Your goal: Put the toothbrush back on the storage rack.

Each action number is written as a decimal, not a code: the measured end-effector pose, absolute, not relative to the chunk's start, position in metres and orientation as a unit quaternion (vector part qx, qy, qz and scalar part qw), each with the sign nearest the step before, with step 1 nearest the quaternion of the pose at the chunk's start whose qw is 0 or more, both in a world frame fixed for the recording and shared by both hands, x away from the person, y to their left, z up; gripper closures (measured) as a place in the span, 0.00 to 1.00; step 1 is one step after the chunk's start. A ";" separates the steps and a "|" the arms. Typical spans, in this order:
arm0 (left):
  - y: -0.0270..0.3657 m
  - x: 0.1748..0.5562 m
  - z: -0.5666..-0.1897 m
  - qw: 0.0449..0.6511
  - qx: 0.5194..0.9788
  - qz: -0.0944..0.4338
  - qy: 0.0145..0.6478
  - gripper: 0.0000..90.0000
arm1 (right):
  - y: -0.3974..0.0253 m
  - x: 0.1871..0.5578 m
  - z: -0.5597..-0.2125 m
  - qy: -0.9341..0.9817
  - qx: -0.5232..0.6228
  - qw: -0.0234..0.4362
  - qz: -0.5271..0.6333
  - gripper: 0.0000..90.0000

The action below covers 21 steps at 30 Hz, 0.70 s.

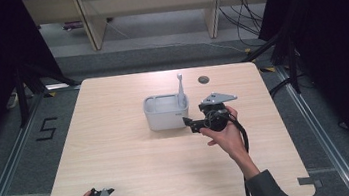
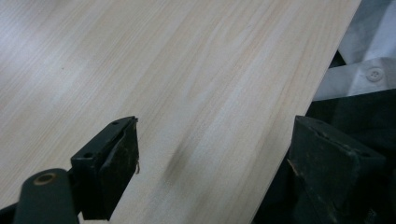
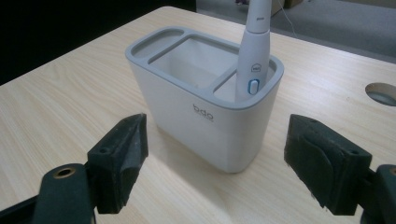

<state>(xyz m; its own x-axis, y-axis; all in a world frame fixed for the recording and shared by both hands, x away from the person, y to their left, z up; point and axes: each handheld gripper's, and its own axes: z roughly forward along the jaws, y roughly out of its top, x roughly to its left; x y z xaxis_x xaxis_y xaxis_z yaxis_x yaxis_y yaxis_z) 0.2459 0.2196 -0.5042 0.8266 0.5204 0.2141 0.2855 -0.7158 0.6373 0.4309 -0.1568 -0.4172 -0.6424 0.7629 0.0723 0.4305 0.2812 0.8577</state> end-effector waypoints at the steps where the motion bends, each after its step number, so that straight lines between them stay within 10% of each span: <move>1: 0.220 0.246 -0.504 0.304 0.906 0.194 0.223 0.17 | -0.155 0.429 -0.418 0.775 0.391 0.174 0.465 0.25; 21: 0.220 0.246 -0.504 0.303 0.906 0.194 0.224 0.17 | -0.156 0.410 -0.439 0.790 0.388 0.163 0.445 0.23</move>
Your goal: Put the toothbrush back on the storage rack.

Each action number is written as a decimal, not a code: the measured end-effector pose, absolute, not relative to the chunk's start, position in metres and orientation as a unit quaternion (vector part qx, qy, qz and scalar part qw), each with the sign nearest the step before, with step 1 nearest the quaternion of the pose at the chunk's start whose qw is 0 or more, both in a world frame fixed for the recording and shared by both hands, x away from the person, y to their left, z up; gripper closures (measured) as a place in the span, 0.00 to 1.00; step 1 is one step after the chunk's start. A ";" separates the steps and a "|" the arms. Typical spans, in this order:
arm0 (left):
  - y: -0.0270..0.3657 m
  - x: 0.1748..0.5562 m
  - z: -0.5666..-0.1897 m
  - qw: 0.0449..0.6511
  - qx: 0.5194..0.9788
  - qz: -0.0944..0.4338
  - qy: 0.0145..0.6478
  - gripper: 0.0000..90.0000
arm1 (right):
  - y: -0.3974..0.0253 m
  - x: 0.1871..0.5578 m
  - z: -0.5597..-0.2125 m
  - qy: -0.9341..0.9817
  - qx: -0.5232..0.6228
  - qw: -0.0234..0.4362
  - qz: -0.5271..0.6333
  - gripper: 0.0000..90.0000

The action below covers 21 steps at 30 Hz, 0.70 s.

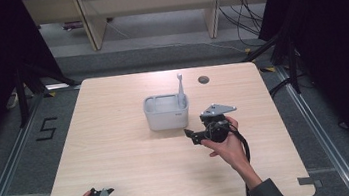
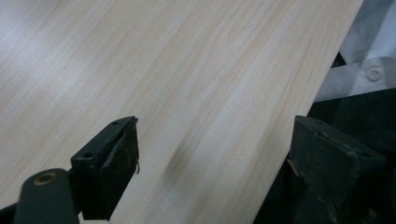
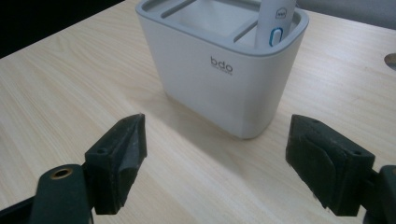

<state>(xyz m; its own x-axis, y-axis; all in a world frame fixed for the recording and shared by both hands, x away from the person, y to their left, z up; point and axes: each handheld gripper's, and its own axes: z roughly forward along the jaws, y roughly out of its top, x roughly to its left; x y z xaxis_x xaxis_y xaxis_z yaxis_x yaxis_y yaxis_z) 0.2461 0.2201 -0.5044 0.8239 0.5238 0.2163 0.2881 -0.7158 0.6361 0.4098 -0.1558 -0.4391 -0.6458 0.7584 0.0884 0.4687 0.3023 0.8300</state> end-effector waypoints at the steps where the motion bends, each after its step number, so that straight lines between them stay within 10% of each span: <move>1: 0.220 0.246 -0.504 0.303 0.906 0.195 0.224 0.17 | -0.156 0.408 -0.440 0.792 0.392 0.157 0.441 0.23; 21: 0.221 0.244 -0.504 0.296 0.905 0.203 0.227 0.17 | -0.157 0.385 -0.472 0.814 0.381 0.132 0.419 0.23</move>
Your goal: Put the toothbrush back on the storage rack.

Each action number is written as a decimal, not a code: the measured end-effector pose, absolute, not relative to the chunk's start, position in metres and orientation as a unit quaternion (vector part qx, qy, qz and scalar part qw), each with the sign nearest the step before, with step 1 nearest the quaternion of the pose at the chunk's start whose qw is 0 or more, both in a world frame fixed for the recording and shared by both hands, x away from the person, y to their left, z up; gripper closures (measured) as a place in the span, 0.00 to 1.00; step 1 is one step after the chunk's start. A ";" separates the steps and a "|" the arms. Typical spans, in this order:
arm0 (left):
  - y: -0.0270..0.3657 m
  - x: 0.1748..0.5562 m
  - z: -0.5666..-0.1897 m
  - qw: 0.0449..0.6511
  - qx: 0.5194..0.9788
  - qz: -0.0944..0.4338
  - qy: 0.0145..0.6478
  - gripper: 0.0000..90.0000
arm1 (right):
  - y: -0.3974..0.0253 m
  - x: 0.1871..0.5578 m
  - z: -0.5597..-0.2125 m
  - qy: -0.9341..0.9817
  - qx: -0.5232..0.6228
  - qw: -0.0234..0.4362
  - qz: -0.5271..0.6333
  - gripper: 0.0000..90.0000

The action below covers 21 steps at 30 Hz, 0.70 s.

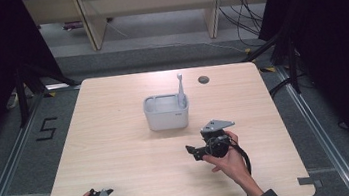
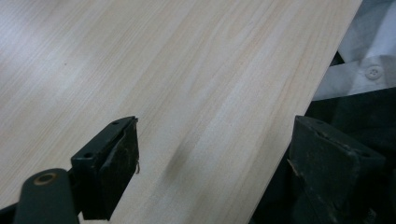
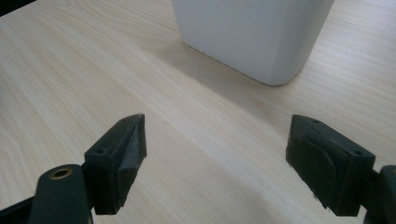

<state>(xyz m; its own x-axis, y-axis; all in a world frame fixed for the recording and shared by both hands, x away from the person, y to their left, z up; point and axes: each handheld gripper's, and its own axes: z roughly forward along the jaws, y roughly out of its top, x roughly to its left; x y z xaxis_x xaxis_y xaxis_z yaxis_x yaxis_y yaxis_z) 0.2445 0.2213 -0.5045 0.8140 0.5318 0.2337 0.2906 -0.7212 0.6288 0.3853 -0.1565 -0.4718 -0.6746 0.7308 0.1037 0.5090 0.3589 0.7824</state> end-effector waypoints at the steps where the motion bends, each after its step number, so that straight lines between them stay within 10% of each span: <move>1: 0.221 0.244 -0.504 0.297 0.905 0.202 0.229 0.17 | -0.157 0.383 -0.472 0.813 0.388 0.129 0.414 0.23; 21: 0.221 0.244 -0.505 0.296 0.904 0.207 0.229 0.17 | -0.163 0.358 -0.484 0.823 0.383 0.127 0.399 0.23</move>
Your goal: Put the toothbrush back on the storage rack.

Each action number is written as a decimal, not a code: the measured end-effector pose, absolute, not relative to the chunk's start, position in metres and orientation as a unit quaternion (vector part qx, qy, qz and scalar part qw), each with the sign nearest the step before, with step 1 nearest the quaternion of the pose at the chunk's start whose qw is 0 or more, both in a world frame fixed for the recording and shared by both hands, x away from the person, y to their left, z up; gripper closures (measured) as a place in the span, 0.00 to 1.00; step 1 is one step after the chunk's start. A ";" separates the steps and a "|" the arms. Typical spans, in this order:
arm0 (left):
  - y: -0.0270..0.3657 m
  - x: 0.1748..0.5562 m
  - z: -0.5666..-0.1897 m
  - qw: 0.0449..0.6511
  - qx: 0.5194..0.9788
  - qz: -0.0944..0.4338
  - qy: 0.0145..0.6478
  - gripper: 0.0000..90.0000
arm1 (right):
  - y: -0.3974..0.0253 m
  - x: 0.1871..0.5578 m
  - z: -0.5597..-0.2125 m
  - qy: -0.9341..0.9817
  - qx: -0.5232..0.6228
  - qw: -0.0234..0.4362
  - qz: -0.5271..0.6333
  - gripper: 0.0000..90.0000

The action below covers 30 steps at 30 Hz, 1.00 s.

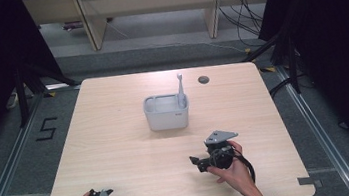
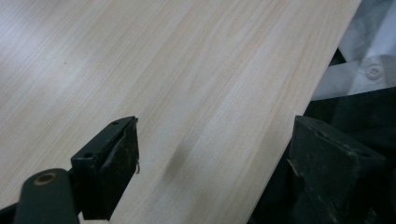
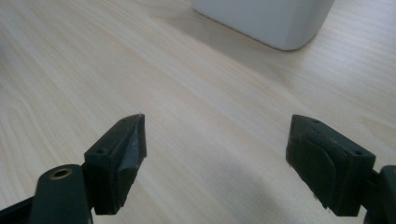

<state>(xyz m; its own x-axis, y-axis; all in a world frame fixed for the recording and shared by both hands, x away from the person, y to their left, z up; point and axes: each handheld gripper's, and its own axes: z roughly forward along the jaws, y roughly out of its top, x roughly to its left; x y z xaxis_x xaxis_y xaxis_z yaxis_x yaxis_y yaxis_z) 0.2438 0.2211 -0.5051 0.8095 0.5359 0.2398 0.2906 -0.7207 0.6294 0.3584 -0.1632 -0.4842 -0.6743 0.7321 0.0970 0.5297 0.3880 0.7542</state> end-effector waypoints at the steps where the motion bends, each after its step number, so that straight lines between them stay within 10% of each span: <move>1: 0.221 0.243 -0.505 0.297 0.903 0.206 0.230 0.17 | -0.163 0.357 -0.485 0.826 0.379 0.122 0.399 0.23; 30: 0.221 0.244 -0.505 0.296 0.905 0.205 0.227 0.17 | -0.178 0.320 -0.493 0.832 0.383 0.111 0.386 0.19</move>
<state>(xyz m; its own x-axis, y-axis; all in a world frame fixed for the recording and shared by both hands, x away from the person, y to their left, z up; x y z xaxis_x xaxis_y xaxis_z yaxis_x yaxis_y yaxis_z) 0.2442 0.2214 -0.5047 0.8127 0.5325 0.2365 0.2901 -0.7218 0.6284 0.3196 -0.1782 -0.4928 -0.6822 0.7227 0.1112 0.5511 0.4083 0.7277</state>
